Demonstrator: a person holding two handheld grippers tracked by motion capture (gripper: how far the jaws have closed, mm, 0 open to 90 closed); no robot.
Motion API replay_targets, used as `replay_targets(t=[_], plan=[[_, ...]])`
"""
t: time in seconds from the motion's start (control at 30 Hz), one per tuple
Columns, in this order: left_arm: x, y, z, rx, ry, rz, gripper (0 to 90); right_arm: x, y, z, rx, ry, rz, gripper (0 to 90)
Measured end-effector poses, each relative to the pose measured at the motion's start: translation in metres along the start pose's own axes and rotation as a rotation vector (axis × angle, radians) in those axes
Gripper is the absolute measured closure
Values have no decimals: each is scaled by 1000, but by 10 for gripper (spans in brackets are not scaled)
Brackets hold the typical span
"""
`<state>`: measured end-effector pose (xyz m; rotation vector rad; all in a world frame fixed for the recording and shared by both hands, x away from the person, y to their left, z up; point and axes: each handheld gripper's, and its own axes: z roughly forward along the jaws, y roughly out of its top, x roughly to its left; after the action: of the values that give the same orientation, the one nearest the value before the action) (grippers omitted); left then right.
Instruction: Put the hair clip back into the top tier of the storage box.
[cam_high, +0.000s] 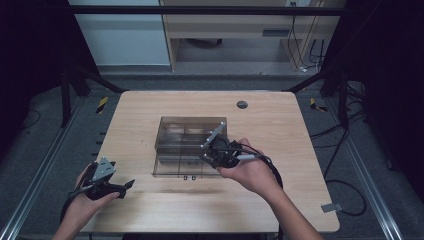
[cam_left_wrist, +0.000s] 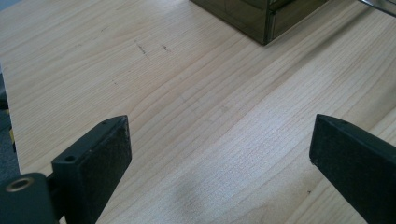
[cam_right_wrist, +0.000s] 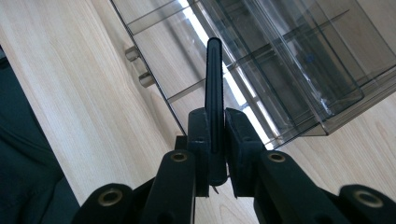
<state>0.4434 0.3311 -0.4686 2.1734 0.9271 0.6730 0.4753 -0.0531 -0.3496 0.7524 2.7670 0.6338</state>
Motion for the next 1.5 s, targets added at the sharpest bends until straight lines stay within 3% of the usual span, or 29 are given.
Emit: replay_targets(t=[0.37, 1.5], plan=[[0, 0, 0, -3, 0, -1, 57, -5, -4, 19, 28, 5, 28, 812], [-1, 0, 1, 11, -4, 12, 55, -11, -10, 35, 54, 9, 78, 792]])
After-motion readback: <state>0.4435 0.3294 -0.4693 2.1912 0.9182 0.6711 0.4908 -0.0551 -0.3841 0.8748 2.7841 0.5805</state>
